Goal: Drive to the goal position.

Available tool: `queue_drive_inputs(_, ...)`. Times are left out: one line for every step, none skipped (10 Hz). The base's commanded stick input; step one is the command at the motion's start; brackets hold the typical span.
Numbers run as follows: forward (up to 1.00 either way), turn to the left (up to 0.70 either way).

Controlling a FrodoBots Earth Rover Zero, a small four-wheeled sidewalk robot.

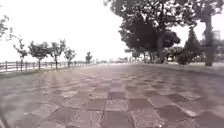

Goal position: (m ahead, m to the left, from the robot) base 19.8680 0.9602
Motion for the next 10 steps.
queue_drive_inputs(1.00,0.00)
queue_drive_inputs(1.00,0.00)
queue_drive_inputs(1.00,0.00)
queue_drive_inputs(1.00,0.00)
queue_drive_inputs(1.00,0.00)
queue_drive_inputs(1.00,0.00)
queue_drive_inputs(1.00,0.00)
queue_drive_inputs(1.00,0.00)
queue_drive_inputs(1.00,0.00)
queue_drive_inputs(1.00,0.00)
